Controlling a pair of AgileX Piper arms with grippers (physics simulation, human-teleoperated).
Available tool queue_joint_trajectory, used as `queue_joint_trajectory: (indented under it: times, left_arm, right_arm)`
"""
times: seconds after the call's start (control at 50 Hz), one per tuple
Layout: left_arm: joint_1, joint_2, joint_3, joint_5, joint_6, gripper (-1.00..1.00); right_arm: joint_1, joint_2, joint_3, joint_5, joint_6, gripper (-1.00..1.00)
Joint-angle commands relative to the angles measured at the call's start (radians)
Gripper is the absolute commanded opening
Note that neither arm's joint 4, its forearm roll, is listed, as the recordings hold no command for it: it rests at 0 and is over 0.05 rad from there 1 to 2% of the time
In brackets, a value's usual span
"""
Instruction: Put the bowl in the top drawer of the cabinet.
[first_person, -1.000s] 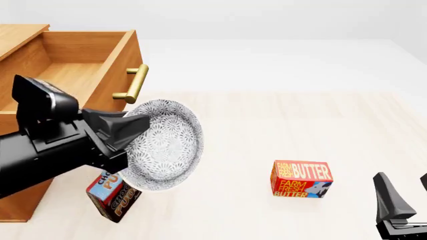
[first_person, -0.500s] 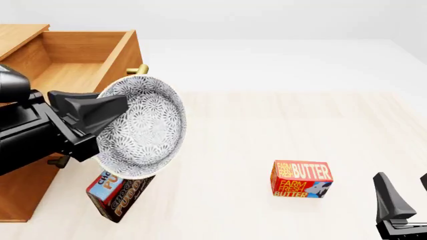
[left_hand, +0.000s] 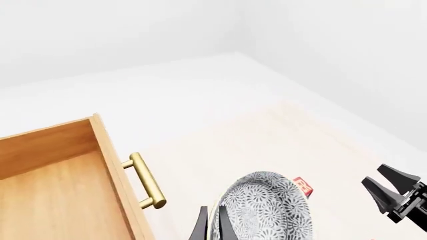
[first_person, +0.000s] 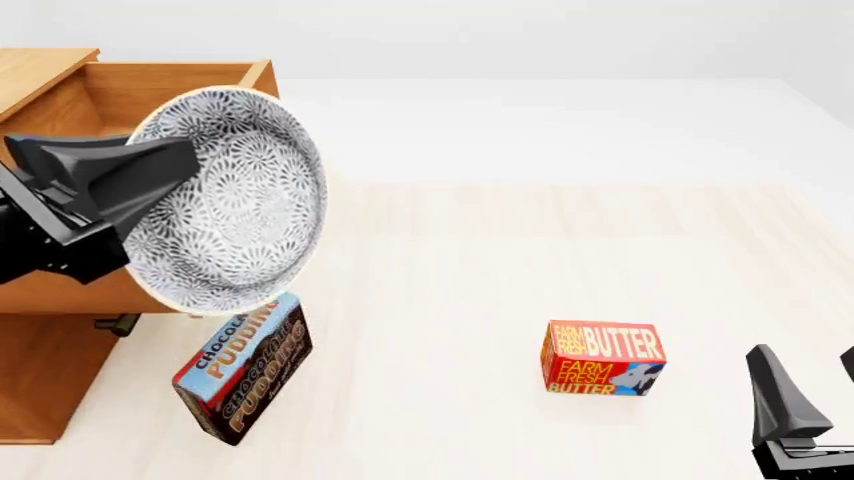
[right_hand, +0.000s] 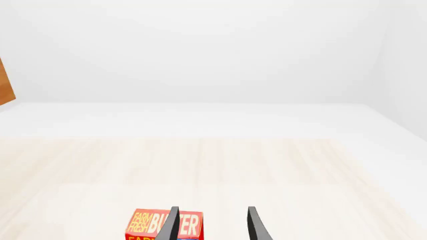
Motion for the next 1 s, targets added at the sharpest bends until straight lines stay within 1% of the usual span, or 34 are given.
queue_joint_trajectory:
  times: [0.02,0.12,0.24,0.32,0.36,0.54,0.56,0.62,0.7,0.72,0.88,0.96,1.0]
  left_arm:
    - [0.036,-0.017,-0.041,0.011,0.023,-1.0]
    - [0.075,-0.016,-0.055,0.009,0.035,-1.0]
    - [0.099,-0.012,-0.066,0.003,0.045,-1.0]
    - [0.119,-0.008,-0.079,-0.002,0.06,-1.0]
    - [0.145,-0.009,-0.079,-0.013,0.082,-1.0]
    - [0.174,0.001,-0.094,-0.036,0.099,-1.0]
    - [0.192,-0.005,-0.093,-0.05,0.121,-1.0]
    - [0.194,0.008,-0.101,-0.05,0.11,-1.0]
    - [0.207,0.006,-0.108,-0.055,0.112,-1.0]
    - [0.224,0.001,-0.107,-0.059,0.112,-1.0]
    - [0.253,-0.001,-0.107,-0.067,0.112,-1.0]
    - [0.283,0.008,-0.102,-0.083,0.111,-1.0]
    - [0.293,0.022,-0.109,-0.077,0.088,-1.0]
  right_arm:
    - [0.0,0.0,0.0,0.0,0.0,1.0]
    - [0.0,0.0,0.0,0.0,0.0,1.0]
    - [0.0,0.0,0.0,0.0,0.0,1.0]
    - [0.0,0.0,0.0,0.0,0.0,1.0]
    - [0.0,0.0,0.0,0.0,0.0,1.0]
    - [0.0,0.0,0.0,0.0,0.0,1.0]
    - [0.0,0.0,0.0,0.0,0.0,1.0]
    - [0.0,0.0,0.0,0.0,0.0,1.0]
    - [0.0,0.0,0.0,0.0,0.0,1.0]
    - [0.0,0.0,0.0,0.0,0.0,1.0]
    - [0.0,0.0,0.0,0.0,0.0,1.0]
    - [0.0,0.0,0.0,0.0,0.0,1.0]
    - [0.0,0.0,0.0,0.0,0.0,1.0]
